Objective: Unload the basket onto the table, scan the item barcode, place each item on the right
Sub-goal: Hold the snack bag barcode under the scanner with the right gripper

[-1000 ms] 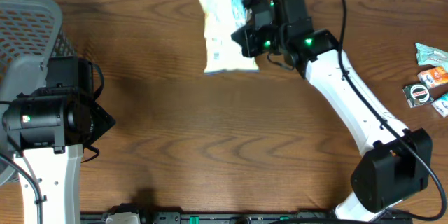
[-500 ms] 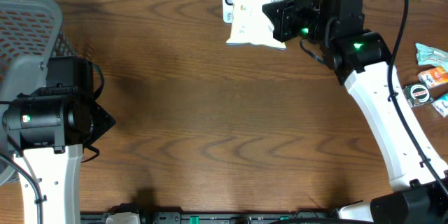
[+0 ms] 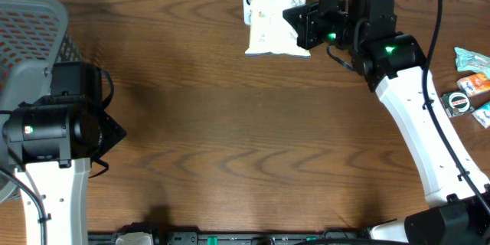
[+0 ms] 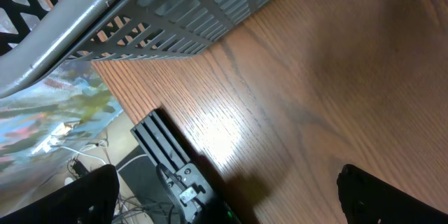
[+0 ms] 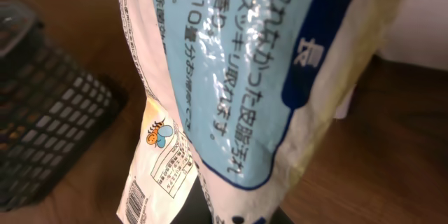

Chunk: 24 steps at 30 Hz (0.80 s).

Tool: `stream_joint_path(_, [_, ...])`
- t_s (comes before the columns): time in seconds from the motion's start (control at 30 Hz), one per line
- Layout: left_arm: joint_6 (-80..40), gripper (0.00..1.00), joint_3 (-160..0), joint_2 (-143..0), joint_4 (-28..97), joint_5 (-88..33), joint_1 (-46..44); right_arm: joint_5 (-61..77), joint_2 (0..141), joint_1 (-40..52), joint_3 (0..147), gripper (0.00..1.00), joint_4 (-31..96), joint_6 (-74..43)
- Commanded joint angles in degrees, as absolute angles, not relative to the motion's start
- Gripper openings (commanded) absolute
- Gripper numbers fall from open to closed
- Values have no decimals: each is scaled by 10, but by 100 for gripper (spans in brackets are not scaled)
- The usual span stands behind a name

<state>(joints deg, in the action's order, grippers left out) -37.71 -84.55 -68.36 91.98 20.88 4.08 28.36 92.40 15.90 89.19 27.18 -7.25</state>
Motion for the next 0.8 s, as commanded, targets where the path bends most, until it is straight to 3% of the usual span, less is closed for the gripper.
stream_joint_path(0.0, [-385,98,-846,-681,923,211,43,341,917,153,899,1,265,-65])
stream_joint_path(0.77, [-385,98,-846,-681,923,210,43,443,917,117,899,1,395,-94])
